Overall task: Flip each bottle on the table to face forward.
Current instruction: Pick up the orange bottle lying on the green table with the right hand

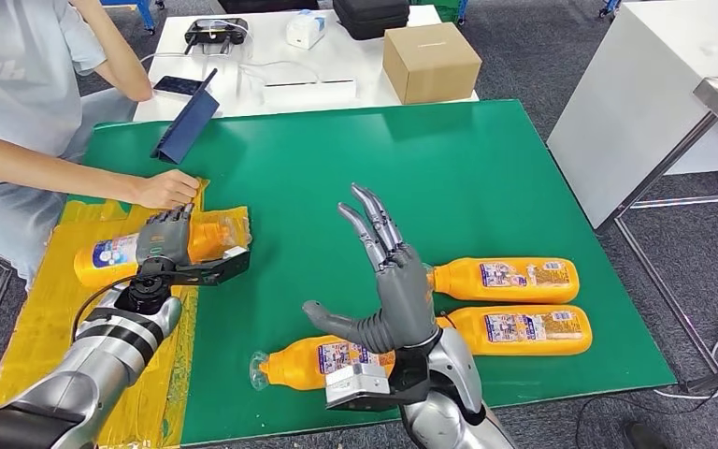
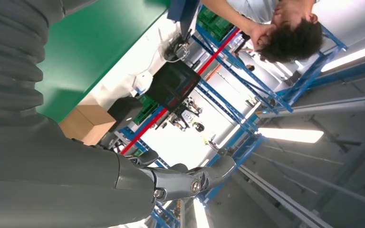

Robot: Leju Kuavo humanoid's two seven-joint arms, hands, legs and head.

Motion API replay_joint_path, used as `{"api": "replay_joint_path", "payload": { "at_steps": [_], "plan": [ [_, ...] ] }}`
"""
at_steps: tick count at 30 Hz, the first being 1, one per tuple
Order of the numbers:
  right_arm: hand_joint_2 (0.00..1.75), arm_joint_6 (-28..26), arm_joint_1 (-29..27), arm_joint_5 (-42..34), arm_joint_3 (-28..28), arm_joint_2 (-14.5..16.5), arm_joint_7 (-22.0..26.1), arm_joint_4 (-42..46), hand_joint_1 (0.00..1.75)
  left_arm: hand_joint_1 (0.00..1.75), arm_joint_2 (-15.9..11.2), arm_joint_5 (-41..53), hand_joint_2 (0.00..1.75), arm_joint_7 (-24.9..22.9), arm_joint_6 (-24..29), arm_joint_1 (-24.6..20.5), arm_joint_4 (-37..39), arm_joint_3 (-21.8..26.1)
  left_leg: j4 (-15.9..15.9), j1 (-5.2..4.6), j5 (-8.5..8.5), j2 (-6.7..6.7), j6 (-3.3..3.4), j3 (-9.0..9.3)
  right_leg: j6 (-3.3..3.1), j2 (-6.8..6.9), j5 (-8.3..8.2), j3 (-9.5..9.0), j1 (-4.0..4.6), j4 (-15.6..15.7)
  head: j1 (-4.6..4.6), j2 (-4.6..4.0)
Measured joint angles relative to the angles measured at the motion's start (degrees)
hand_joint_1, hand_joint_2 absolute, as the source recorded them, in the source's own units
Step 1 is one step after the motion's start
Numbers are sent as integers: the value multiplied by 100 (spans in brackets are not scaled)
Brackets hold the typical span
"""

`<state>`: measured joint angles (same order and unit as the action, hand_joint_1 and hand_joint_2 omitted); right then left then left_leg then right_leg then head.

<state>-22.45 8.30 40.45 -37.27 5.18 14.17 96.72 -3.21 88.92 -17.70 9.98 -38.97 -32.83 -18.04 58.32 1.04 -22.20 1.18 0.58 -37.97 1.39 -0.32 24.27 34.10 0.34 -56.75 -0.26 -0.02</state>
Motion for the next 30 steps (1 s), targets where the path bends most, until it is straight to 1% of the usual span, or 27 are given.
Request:
{"api": "replay_joint_path", "payload": {
  "at_steps": [9,12,15,17,18,22,24,26,28,30],
  "plan": [
    [175,17,25,110,1,-2,-62,-108,0,0,25,-85,175,21,53,-25,53,57,0,0,0,0,0,1,0,0,0,0,1,0,-1,0],
    [175,20,36,209,1,-5,-124,-132,0,0,39,-197,175,158,166,-17,42,77,0,0,0,0,0,1,0,0,0,0,1,0,0,0],
    [175,21,27,319,2,-31,-179,-142,0,0,71,-673,175,671,548,126,-199,166,0,0,0,0,0,0,0,0,0,0,0,0,0,0],
    [175,20,-7,356,6,-56,-182,-143,0,0,96,-1104,175,1068,851,334,-583,242,0,0,0,0,0,0,0,0,0,0,-1,0,-1,0],
    [175,20,-33,372,8,-70,-182,-143,0,0,108,-1268,175,1191,939,449,-804,272,0,0,-1,0,0,0,0,0,1,0,-2,0,-1,0],
    [175,24,-109,408,8,-121,-185,-143,0,0,146,-1544,175,1350,1005,803,-1496,355,0,-1,-2,0,0,-3,0,0,1,3,-2,1,-1,0],
    [175,112,-131,473,8,-141,-225,-143,0,0,159,-1862,175,1590,1051,974,-1794,398,0,-1,-3,-1,-1,-2,0,-1,1,2,-1,1,-1,0],
    [175,361,-174,597,1,-180,-307,-151,0,0,171,-2697,175,2173,1058,1282,-2333,453,0,-1,-3,-3,-1,0,0,-3,1,2,-1,1,0,0],
    [175,659,-223,722,-24,-249,-381,-189,0,0,185,-3849,175,2882,881,1701,-3093,493,0,-1,-4,-2,-2,-1,-1,-3,2,2,0,1,1,0],
    [175,863,-257,837,-72,-323,-442,-264,0,0,207,-4776,175,3414,669,2137,-3880,512,0,-1,-6,-2,-5,-3,-1,-3,4,4,0,1,1,0]
  ]
}}
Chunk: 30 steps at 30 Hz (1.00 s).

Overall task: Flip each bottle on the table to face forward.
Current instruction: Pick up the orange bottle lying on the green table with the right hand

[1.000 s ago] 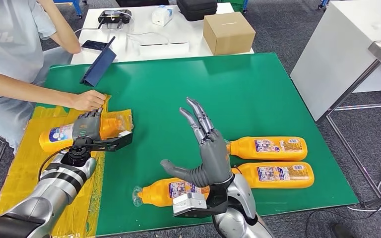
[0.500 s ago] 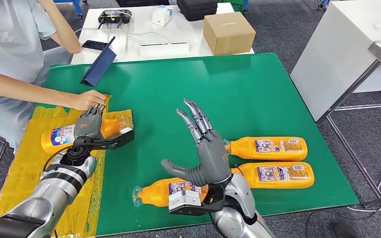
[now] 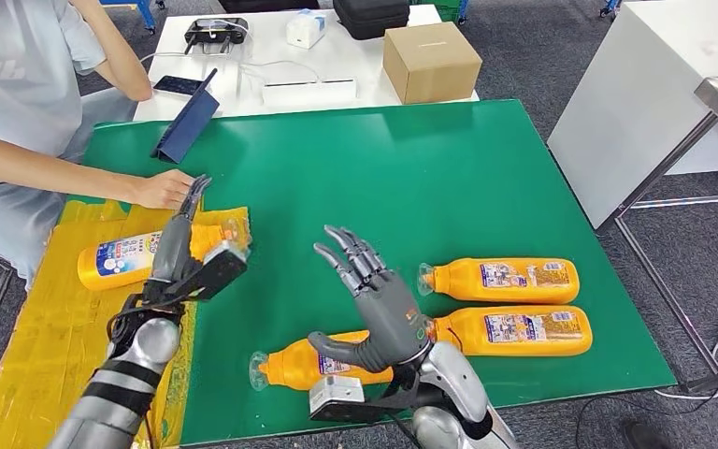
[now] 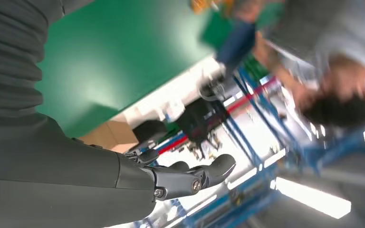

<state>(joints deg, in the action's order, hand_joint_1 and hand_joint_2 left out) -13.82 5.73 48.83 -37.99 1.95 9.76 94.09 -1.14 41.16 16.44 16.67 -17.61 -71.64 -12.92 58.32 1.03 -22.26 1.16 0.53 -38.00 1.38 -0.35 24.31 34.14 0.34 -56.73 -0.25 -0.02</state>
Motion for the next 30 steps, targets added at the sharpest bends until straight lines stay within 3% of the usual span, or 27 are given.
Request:
{"api": "replay_joint_path", "payload": {
  "at_steps": [4,9,19,30],
  "plan": [
    [175,201,-57,147,-90,-122,-127,-226,0,0,61,-827,175,475,-192,648,-1220,53,0,0,-5,1,-3,-2,-2,1,3,3,0,1,0,0],
    [175,429,-104,213,-131,-250,-324,-511,0,0,116,-1080,175,725,-214,1017,-1953,65,0,0,-5,3,-4,-1,-4,1,4,2,0,2,0,0],
    [175,648,-131,826,-151,-438,-1102,-1053,0,0,223,-1782,175,1150,-450,1443,-2664,64,0,0,-3,4,-3,0,-3,2,3,-1,0,2,-1,0],
    [175,756,-43,997,-205,-502,-1287,-1408,0,0,248,-1858,175,1176,-501,1494,-2783,67,0,1,-3,3,-3,1,-3,1,3,-2,1,2,0,0]
  ]
}}
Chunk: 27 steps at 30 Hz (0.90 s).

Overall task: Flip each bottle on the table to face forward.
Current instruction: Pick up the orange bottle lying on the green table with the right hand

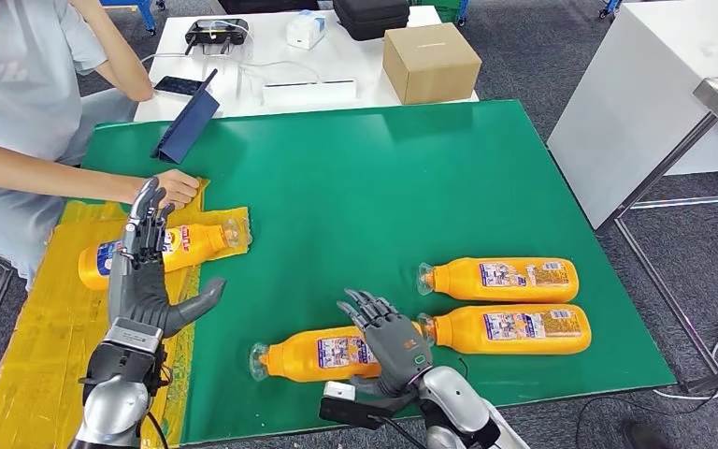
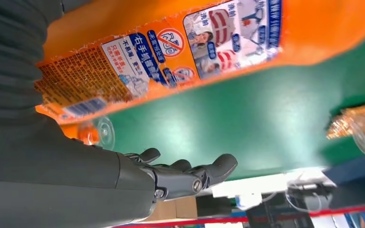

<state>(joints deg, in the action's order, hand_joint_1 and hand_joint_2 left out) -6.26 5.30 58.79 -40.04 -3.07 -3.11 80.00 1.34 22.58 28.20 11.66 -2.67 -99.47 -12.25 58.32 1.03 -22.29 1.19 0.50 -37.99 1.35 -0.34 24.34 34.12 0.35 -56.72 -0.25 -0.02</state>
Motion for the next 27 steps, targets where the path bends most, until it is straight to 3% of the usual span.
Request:
{"api": "replay_joint_path", "payload": {
  "at_steps": [8,27],
  "plan": [
    [175,57,131,387,-69,-39,-368,-344,0,0,59,-38,175,40,-50,9,0,-1,0,-1,1,0,1,0,1,0,-1,-1,-1,0,0,0],
    [175,51,222,427,-101,-58,-386,-538,0,0,83,-44,175,42,-56,22,0,-1,0,0,1,0,1,1,1,0,-1,-2,-1,0,-1,0]
  ]
}}
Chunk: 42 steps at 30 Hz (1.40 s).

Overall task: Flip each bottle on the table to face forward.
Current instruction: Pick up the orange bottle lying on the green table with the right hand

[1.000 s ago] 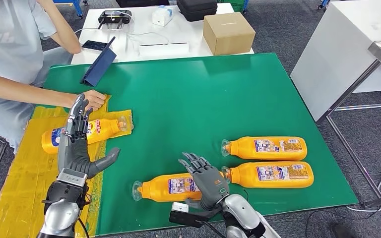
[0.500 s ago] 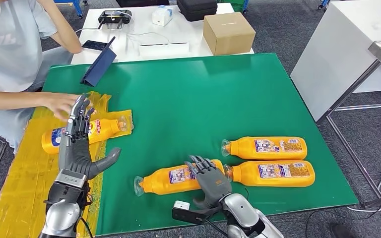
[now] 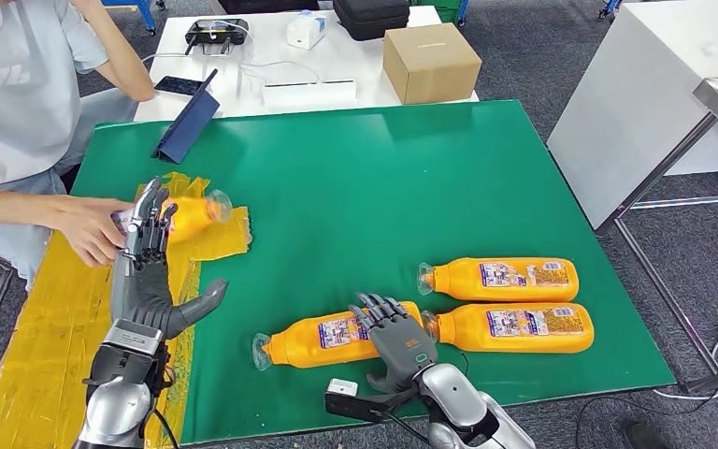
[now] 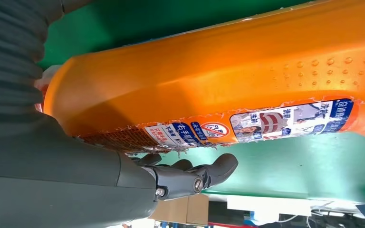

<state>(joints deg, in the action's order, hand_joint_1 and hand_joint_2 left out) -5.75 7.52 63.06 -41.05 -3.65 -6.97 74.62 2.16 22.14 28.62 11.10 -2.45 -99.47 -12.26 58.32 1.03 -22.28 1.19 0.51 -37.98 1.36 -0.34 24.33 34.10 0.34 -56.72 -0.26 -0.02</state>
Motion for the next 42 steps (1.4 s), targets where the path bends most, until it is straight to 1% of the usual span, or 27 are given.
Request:
{"api": "replay_joint_path", "payload": {
  "at_steps": [8,12,14,18,27,30,37,39,41,42],
  "plan": [
    [175,194,157,264,-67,-10,-213,-148,0,0,16,-59,175,0,-30,-1,0,0,0,0,0,-1,0,7,0,0,0,-3,0,0,2,0],
    [175,308,311,319,-107,-26,-311,-370,173,0,42,-64,175,-20,-14,-15,1,-2,0,0,-1,-3,-1,21,-1,-1,0,-11,0,1,2,0],
    [175,420,420,277,-120,-26,-352,-527,172,0,54,-96,175,-42,-32,-42,12,-11,0,0,-4,-3,-3,35,-2,-1,2,-4,0,2,3,0],
    [175,542,659,192,-152,-22,-368,-851,173,0,94,-126,175,-63,-50,-121,105,-59,-2,1,-23,-1,-9,76,-27,0,26,-5,0,6,1,0],
    [175,519,984,56,-204,36,-334,-1421,175,0,101,-189,175,-89,-47,-258,263,-157,-2,0,-22,-10,-6,113,-21,-4,11,-35,0,6,1,0],
    [175,406,1044,2,-210,72,-328,-1547,175,0,101,-203,175,-114,-32,-283,290,-190,-2,0,-22,-10,-7,121,-23,-3,12,-43,2,6,2,0],
    [175,-263,909,-152,-40,220,-296,-1499,175,0,101,-202,175,-190,-24,-271,290,-197,-2,1,-19,-8,-8,120,-22,-2,12,-48,5,5,2,0],
    [175,-763,715,-286,117,284,-105,-1308,161,0,100,-150,175,-279,-30,-253,287,-199,-1,1,-16,-1,-6,108,-19,1,13,-60,4,4,0,0],
    [175,-1517,371,-454,385,384,283,-899,148,0,96,-66,175,-403,-41,-208,282,-216,0,0,-8,4,-2,77,-14,6,8,-65,4,0,-1,0],
    [175,-1881,194,-535,527,446,497,-642,148,0,93,-30,175,-450,-44,-186,280,-235,1,0,-4,4,0,62,-11,6,5,-62,4,-1,1,0]
  ]
}}
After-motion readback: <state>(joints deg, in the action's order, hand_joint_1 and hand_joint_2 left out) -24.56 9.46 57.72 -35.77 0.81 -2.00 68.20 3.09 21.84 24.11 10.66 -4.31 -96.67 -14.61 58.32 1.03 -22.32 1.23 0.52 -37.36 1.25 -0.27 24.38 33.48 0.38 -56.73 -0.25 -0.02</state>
